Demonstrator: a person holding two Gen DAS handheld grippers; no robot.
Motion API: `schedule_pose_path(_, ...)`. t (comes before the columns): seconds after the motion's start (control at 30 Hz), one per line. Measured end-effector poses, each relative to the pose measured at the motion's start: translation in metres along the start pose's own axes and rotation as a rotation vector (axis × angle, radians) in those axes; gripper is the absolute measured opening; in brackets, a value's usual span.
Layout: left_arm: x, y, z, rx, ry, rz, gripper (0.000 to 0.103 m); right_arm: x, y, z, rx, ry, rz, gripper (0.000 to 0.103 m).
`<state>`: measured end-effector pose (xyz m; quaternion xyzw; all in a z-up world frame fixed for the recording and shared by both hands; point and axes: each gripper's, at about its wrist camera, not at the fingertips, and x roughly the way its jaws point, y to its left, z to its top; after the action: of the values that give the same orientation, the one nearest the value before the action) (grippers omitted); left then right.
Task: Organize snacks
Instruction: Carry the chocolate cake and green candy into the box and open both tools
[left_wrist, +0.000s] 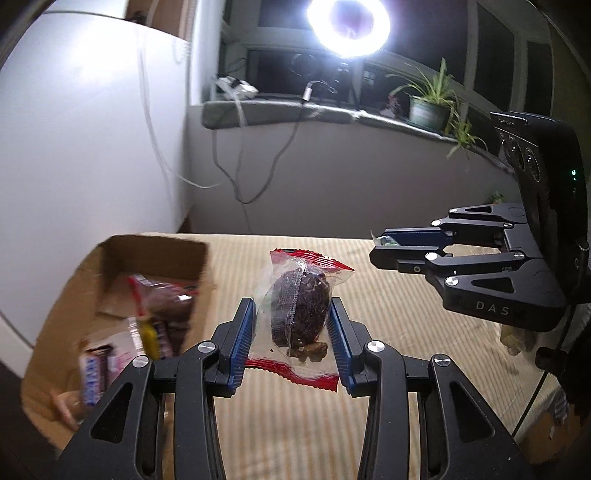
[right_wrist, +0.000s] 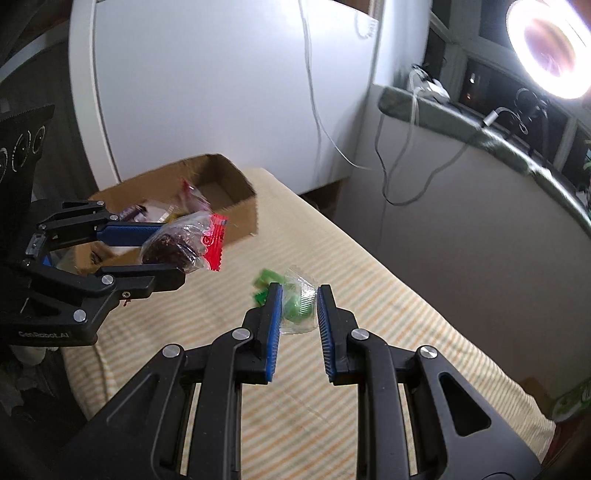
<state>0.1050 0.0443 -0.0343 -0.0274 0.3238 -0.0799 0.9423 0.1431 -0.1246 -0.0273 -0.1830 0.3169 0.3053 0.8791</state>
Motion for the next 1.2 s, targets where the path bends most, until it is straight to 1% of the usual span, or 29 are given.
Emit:
schedule_pose_path(0.27, -0.023, 0.042, -0.010, -0.063, -0.020, 0.074, 0.038, 0.015, 0.035, 0.025, -0.044, -0.019, 0.046, 0.020)
schedule_pose_path(0.73, -0.046, 0.105, -0.035, -0.165, -0.020, 0.198, 0.038, 0.058, 0.084, 0.067, -0.099, -0.008, 0.126, 0.020)
schedule_pose_path(0.97, -0.050, 0.127, -0.046, -0.200, -0.013, 0.222, 0.038, 0.086, 0.105, 0.086, -0.125, 0.012, 0.155, 0.020)
schedule_pose_path(1.2, -0.049, 0.133, -0.047, -0.198, -0.010, 0.225, 0.038, 0.113, 0.121, 0.102, -0.131, 0.030, 0.171, 0.020)
